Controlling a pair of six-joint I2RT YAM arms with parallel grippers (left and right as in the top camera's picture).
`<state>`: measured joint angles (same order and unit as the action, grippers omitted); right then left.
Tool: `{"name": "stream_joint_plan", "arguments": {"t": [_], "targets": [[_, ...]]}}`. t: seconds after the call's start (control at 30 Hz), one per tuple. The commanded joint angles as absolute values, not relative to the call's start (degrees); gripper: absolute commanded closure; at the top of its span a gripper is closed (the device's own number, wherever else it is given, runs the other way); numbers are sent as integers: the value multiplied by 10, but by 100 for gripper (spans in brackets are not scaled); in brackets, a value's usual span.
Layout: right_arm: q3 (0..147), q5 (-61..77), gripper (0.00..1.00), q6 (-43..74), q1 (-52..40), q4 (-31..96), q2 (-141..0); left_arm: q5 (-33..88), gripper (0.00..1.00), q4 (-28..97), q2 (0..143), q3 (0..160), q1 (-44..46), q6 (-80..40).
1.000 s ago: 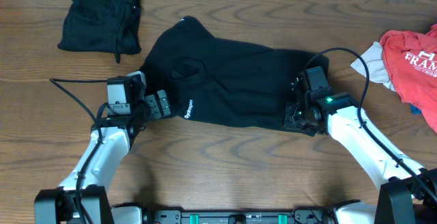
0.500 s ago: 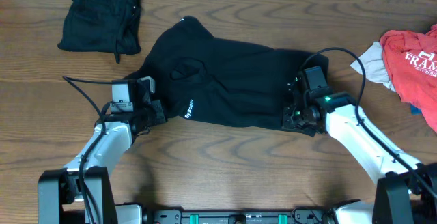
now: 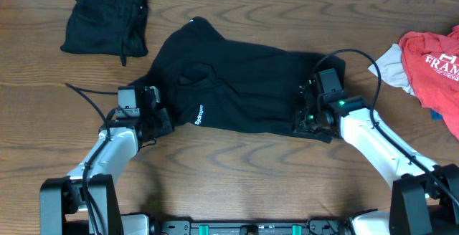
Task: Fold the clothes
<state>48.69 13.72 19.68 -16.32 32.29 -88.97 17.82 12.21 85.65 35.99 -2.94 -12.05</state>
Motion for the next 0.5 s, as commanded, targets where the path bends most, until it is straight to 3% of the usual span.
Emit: {"name": "stream_joint_plan", "arguments": {"t": [0.0,0.2,0.47], "targets": [[478,219,99,156,-171,299,-919,156,94,126,860,371,-44,-136],[478,224,99,156,-189,253,-989,156,94,126,854,371,-61,-142],[479,106,99,180,-176,266,-1004,129,95,133,841,371,-62,-143]]}}
